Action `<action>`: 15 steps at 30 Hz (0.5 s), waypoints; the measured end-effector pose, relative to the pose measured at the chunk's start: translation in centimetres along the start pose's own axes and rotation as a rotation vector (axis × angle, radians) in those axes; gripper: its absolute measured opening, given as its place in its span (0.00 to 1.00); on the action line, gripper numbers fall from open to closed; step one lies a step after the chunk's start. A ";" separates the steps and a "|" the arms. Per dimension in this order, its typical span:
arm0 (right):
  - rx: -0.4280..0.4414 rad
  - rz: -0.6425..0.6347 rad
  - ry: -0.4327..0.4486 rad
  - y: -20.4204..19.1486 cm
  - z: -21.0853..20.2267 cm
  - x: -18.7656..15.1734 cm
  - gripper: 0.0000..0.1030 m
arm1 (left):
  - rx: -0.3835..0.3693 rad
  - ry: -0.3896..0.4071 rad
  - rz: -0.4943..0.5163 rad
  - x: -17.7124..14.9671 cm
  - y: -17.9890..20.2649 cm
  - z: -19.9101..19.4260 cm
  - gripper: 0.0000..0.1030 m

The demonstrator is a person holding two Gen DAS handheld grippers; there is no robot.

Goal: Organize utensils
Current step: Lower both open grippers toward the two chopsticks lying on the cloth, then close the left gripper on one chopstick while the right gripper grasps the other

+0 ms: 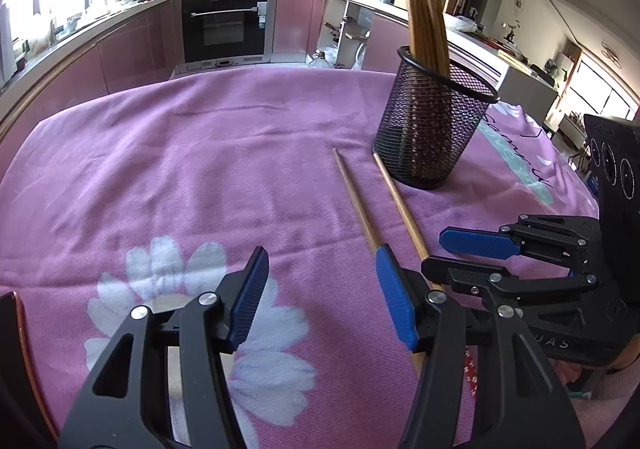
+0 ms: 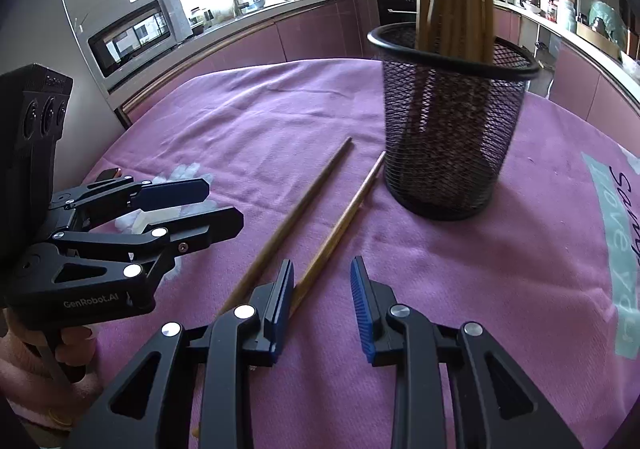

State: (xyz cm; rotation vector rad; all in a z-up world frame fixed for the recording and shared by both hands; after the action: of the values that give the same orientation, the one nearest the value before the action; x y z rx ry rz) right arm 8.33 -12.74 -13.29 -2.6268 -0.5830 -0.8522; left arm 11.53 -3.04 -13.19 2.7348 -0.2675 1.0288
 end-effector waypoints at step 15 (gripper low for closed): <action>0.000 0.004 -0.010 0.6 -0.2 -0.1 0.27 | -0.003 -0.075 0.068 1.1 2.5 3.2 0.38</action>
State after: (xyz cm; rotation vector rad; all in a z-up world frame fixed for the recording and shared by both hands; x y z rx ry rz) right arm 8.46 -13.34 -13.25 -2.6325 -0.5797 -0.8383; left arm 13.77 -6.37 -14.50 2.7831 -0.3755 0.9431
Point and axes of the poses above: each gripper's, at about its wrist camera, not at the fingertips, and z roughly the way its jaws point, y to its right, x to its top, the point moved 5 cm from there along z, roughly the way its jaws point, and after that the axes turned 1 degree about x, right-handed, at the moved point
